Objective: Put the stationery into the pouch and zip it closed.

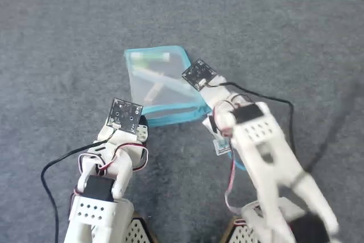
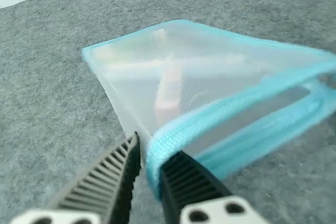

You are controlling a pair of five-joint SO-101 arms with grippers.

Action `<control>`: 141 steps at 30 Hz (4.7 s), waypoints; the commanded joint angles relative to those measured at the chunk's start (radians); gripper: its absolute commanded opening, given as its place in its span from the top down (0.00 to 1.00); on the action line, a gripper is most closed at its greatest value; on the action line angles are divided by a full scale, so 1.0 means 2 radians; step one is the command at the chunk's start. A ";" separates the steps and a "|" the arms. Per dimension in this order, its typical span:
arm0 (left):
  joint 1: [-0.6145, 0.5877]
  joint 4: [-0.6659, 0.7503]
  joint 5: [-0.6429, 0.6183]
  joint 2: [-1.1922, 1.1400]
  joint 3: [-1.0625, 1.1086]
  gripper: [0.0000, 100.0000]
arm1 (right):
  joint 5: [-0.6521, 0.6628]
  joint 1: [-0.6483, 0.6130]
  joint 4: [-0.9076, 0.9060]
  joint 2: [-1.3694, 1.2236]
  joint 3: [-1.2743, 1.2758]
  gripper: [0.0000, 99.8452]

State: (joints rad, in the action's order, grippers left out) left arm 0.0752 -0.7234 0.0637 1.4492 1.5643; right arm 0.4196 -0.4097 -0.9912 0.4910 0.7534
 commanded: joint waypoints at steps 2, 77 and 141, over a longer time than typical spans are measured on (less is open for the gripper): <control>0.005 -0.001 -0.015 -0.005 -0.034 0.99 | 0.003 -0.030 -0.079 0.175 -0.024 0.99; -0.061 0.084 -0.064 -0.239 -0.106 0.99 | -0.115 -0.138 0.137 0.100 0.189 0.81; -0.061 0.084 -0.061 -0.239 -0.104 0.99 | -0.104 -0.101 0.020 -0.041 0.070 0.82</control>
State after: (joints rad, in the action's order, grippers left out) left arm -0.0384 -0.5884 -0.0422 0.9720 1.4108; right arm 0.1588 -0.6276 -0.9866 0.3928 0.9421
